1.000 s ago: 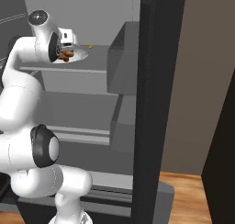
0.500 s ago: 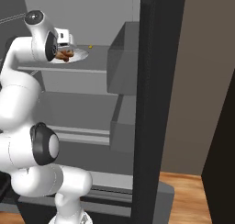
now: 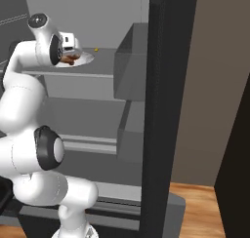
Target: Retrieve the chicken drumstick from the fridge and place it on the saucepan with marinade on the stove.
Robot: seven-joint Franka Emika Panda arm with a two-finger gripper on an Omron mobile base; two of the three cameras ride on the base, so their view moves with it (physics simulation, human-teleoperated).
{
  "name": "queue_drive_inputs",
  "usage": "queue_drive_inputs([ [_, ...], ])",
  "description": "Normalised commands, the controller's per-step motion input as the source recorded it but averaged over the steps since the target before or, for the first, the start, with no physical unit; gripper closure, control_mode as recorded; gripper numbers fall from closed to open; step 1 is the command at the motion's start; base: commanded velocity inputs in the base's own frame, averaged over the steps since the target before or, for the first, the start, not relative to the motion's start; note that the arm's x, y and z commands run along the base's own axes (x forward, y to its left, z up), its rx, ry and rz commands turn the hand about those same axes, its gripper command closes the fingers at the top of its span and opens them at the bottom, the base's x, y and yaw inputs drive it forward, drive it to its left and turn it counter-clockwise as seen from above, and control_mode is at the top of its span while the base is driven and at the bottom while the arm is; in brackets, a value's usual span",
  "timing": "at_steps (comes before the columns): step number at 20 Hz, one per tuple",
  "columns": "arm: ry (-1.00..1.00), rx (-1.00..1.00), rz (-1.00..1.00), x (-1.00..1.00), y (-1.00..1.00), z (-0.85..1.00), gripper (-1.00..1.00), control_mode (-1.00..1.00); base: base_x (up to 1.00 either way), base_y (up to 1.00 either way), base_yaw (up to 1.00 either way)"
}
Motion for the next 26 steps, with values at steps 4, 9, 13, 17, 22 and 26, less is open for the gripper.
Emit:
queue_drive_inputs([
  [4, 0.00, -0.05, 0.00, 0.31, 0.00, -0.21, -1.00, -1.00, 0.00, 0.00, 0.00],
  [9, 0.00, -0.03, 0.00, 0.22, 0.00, -0.18, -1.00, -1.00, 0.00, 0.00, 0.00],
  [13, 0.00, -0.01, 0.00, 0.02, 0.00, -0.17, 1.00, -1.00, 0.00, 0.00, 0.00],
  [17, 0.00, 0.00, 0.00, 0.00, 0.00, -0.19, 1.00, -1.00, 0.00, 0.00, 0.00],
  [22, 0.00, 0.00, 0.00, 0.00, 0.00, 0.00, 1.00, -1.00, 0.00, 0.00, 0.00],
  [26, -0.09, 0.00, -0.01, -0.04, 0.00, 0.01, 1.00, -1.00, 0.00, 0.00, 0.00],
])
